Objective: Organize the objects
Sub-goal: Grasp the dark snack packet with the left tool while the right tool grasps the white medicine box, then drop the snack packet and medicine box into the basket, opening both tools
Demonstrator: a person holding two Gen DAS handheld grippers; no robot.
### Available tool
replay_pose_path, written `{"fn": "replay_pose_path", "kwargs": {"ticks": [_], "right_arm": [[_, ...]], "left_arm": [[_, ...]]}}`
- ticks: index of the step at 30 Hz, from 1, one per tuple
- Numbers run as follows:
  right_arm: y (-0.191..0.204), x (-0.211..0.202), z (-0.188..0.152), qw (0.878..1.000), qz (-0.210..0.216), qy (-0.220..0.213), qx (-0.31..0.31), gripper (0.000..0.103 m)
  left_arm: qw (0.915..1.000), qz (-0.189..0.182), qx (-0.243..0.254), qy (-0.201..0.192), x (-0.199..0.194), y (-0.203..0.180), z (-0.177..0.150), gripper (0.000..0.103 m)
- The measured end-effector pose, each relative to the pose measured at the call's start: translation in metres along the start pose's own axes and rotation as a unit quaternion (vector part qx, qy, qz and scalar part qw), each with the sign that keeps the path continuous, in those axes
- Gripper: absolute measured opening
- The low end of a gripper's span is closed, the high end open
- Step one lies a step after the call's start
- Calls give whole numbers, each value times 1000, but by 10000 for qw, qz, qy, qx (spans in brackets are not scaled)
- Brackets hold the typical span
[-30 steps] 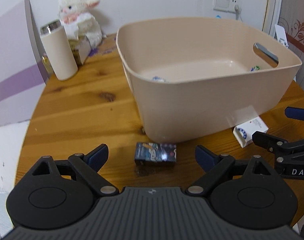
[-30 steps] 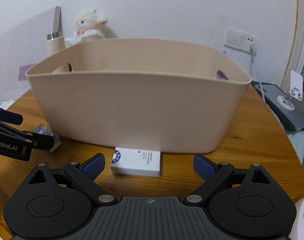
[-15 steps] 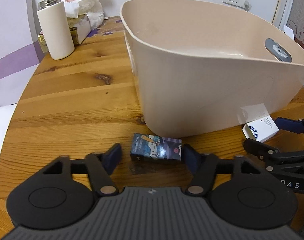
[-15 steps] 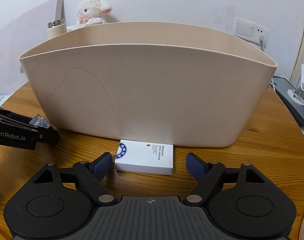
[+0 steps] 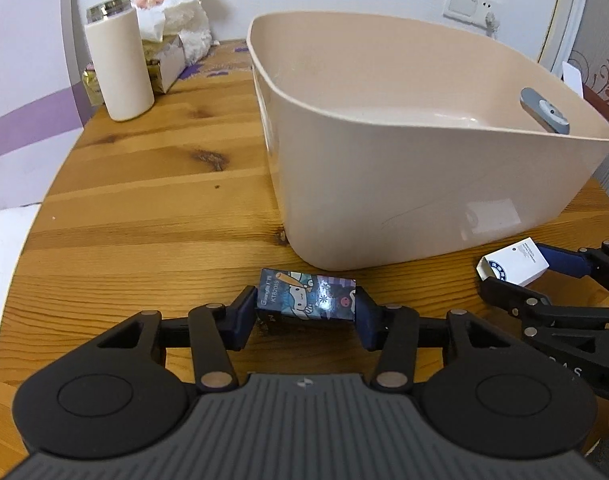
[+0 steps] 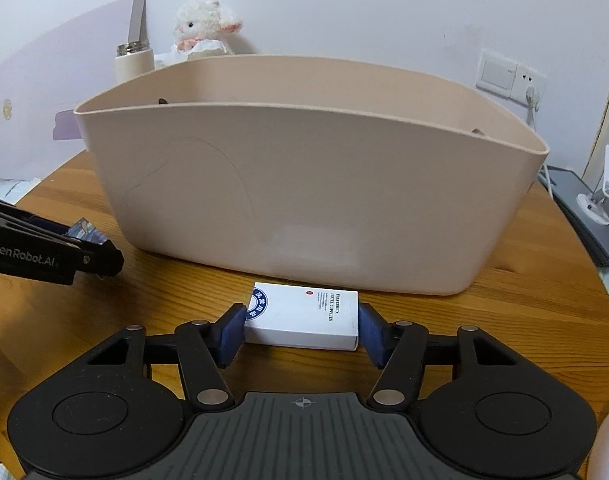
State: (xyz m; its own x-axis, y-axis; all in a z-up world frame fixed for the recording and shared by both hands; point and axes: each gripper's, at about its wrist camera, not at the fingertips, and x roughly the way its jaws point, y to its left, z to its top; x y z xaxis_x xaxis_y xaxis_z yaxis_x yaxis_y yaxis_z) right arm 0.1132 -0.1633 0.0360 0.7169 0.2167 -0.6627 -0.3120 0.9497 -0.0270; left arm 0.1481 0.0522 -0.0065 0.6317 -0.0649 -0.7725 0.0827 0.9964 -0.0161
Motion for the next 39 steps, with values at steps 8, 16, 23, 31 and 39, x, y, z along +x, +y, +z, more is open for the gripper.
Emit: {"fn": "replay_pose_path", "kwargs": {"ticks": [8,16,23,31,39], "right_arm": [[3,-25,-2,9995,-120,-245,-185,57],[-12,-54,7,9977,-258,-619,-90,57],[-21,-77,17,9930,-485,-1064,-145,57],[-33,-91,43,9866,-614,-1510,-50,57],[-41,-81,71,9841,-541,-1689,103,57]], "left_arm": [[9996,-48,129,-260,-29,-6,-3,52],[9979,-88,211,-599,-62,-10,0,52],[9955,-182,226,-901,-84,-14,10,52],[9918,-157,274,-1242,-96,-18,34,52],[9894,-23,268,-1429,-87,-27,71,52]]}}
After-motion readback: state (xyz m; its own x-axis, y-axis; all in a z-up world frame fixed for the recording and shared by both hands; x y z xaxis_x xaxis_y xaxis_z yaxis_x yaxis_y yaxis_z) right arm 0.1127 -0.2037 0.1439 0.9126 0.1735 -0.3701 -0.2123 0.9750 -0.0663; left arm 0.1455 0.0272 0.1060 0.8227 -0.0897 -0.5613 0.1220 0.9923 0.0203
